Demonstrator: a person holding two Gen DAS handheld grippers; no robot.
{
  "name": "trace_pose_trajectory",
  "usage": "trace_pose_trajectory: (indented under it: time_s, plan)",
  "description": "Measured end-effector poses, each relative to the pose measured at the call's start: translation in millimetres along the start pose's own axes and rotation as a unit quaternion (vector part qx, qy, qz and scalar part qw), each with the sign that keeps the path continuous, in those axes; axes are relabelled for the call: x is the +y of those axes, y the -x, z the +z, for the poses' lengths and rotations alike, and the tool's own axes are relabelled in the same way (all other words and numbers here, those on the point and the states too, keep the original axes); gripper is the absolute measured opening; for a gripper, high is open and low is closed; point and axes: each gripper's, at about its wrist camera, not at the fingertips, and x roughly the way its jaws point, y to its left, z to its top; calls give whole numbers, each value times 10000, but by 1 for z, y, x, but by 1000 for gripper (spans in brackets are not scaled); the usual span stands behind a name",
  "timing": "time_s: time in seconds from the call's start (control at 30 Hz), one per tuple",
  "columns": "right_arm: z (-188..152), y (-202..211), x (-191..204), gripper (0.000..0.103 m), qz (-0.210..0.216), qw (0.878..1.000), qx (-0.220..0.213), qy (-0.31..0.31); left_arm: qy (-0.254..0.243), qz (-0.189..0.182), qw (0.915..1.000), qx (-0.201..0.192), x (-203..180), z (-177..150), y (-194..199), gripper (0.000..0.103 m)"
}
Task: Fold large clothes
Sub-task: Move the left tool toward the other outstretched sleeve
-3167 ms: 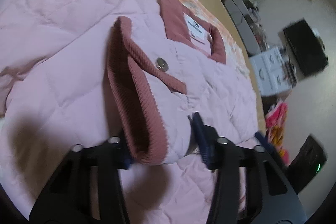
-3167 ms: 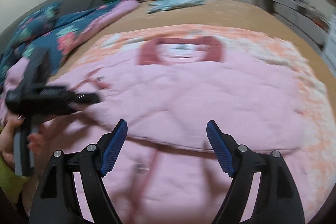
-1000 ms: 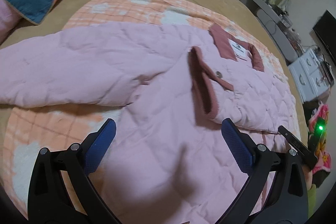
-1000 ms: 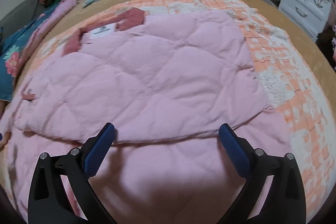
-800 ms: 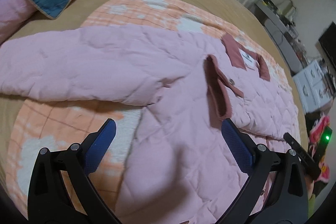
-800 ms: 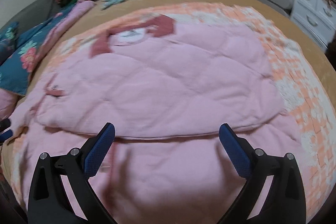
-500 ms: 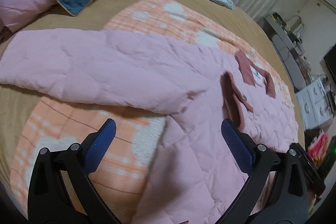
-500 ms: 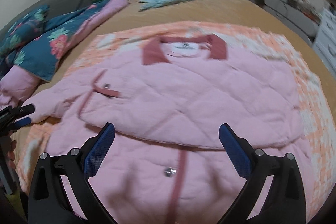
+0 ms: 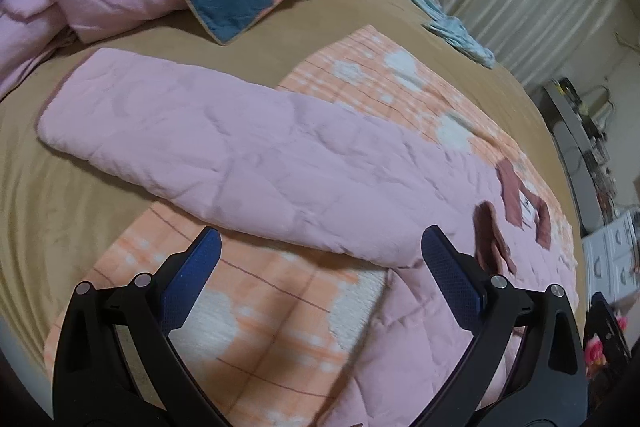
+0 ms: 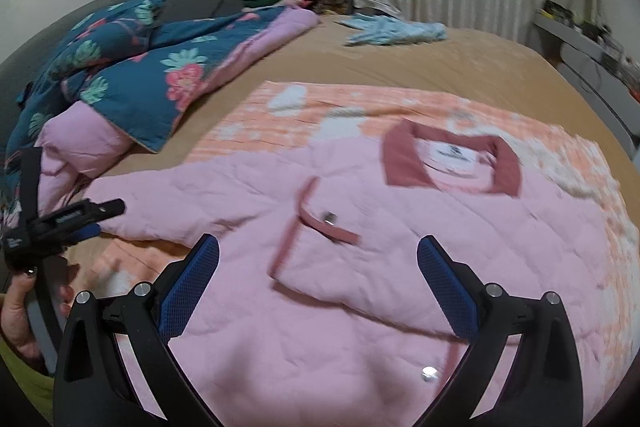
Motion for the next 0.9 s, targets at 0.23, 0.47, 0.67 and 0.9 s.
trace_pose_trajectory:
  time_s: [0.23, 0.47, 0.67, 0.9]
  plan:
    - [24, -14, 51, 99, 310, 9985, -7, 444, 316, 81, 9994, -133, 28, 17, 10, 94]
    - [40, -31, 92, 99, 591, 9961, -45, 653, 660, 288, 9971, -236, 59, 33, 14, 94]
    - [50, -51, 125, 99, 691, 9933, 48, 920, 922, 458, 9945, -180, 83, 40, 11, 94]
    - [52, -69, 150, 99, 856, 9906, 144, 1054, 1086, 568, 9924, -131, 101, 46, 6, 94]
